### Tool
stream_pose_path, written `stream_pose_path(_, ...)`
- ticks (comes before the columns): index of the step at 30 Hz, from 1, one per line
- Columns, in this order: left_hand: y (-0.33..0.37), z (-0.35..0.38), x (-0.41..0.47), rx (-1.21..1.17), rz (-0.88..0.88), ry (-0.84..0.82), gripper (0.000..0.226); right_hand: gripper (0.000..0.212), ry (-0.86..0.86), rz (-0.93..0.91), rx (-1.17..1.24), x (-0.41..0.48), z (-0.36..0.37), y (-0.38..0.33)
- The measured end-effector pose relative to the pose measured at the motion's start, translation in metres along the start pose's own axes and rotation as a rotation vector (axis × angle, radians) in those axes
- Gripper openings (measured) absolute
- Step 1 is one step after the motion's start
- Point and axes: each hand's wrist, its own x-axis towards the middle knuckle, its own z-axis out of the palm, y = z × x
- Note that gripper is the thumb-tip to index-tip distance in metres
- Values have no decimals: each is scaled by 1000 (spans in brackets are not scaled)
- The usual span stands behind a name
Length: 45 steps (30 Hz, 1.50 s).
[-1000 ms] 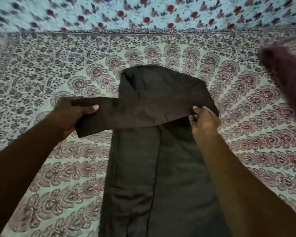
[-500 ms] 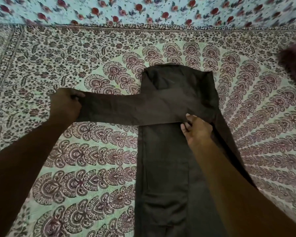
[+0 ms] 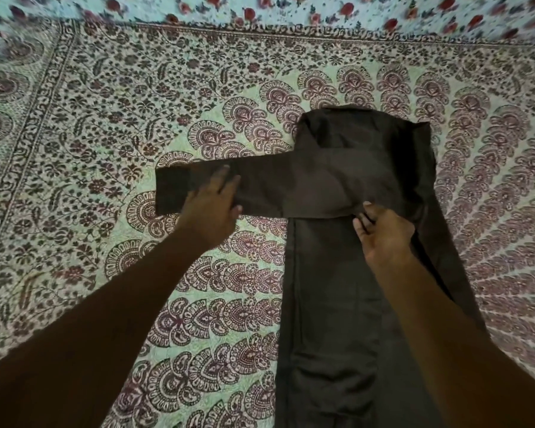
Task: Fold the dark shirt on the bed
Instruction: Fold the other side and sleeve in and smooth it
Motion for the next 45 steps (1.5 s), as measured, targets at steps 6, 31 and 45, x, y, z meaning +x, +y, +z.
stream_pose_path(6, -14, 17, 3, 116, -191, -125, 81, 6, -41, -8, -6, -8, 14, 10)
stream_pose_path(31, 107, 37, -6, 141, 96, 44, 61, 40, -11, -546, -909, 4, -108, -17)
stream_pose_path(45, 344, 119, -70, -977, -7, -219, 50, 26, 123, -383, -1219, -3, -262, -23)
